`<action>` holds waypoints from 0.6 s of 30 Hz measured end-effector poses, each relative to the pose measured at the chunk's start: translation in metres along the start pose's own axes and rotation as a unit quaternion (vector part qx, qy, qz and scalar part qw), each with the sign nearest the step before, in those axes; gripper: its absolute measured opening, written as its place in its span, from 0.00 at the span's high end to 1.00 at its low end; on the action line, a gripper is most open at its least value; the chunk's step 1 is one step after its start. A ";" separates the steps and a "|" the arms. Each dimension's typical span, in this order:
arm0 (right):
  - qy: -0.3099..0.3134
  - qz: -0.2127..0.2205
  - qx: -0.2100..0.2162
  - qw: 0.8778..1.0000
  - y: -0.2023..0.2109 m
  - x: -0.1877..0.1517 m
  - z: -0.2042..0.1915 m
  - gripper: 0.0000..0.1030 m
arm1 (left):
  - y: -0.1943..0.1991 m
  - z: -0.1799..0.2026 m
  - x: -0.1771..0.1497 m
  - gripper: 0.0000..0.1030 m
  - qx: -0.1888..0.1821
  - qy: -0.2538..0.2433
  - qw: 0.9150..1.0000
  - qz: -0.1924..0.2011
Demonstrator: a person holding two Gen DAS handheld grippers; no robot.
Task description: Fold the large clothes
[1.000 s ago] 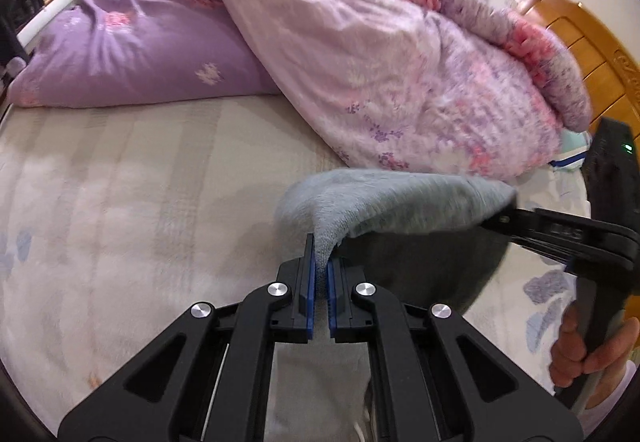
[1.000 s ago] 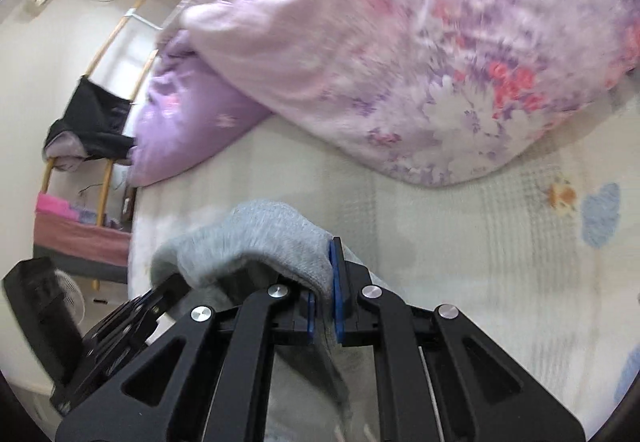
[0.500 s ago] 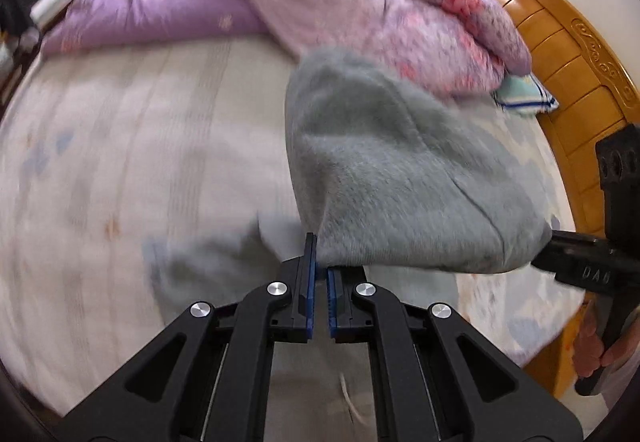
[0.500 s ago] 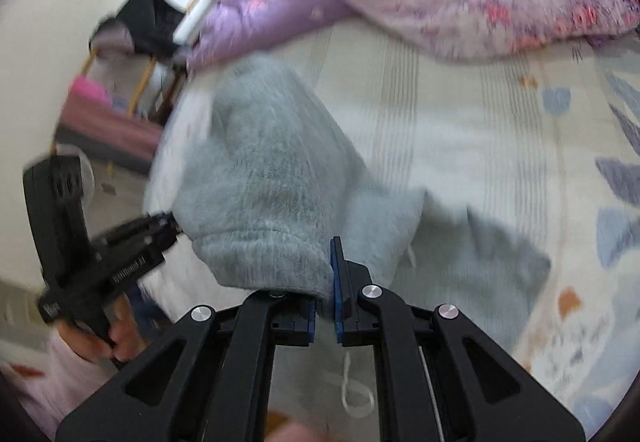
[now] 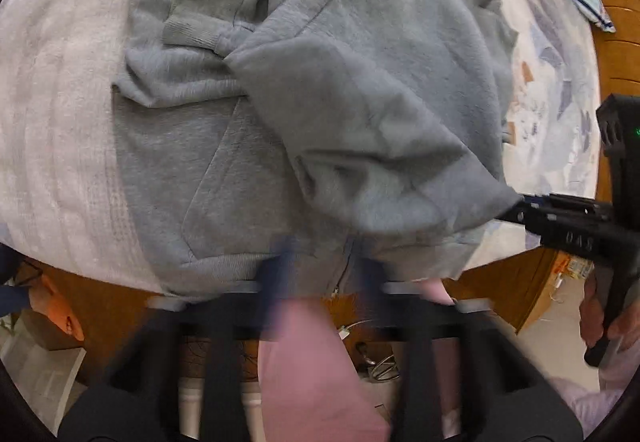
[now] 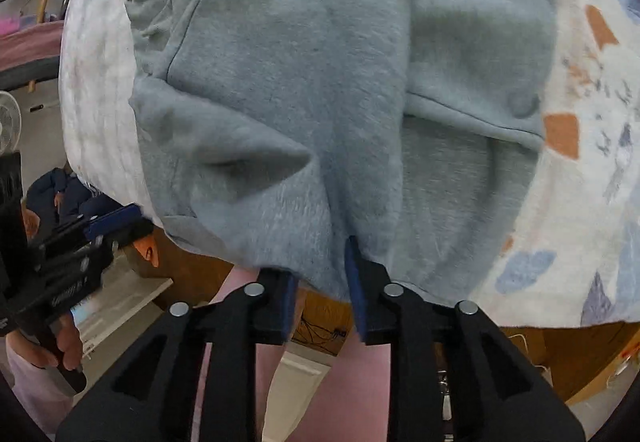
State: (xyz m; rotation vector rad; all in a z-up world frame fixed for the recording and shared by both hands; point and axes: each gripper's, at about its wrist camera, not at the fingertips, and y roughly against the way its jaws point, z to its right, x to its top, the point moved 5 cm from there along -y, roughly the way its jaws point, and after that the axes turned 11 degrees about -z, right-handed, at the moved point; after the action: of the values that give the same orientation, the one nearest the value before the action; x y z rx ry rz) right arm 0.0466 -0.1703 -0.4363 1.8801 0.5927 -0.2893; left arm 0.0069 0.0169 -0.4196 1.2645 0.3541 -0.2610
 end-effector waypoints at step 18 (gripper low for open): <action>0.033 0.063 0.056 0.996 -0.007 0.040 -0.030 0.82 | -0.017 0.009 0.075 0.85 0.027 -0.011 0.999 0.029</action>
State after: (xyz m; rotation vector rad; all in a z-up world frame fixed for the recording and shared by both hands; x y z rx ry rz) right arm 0.0739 -0.1305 -0.4492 2.0318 0.5099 -0.1814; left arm 0.0702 0.0033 -0.4618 1.3213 0.2918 -0.2357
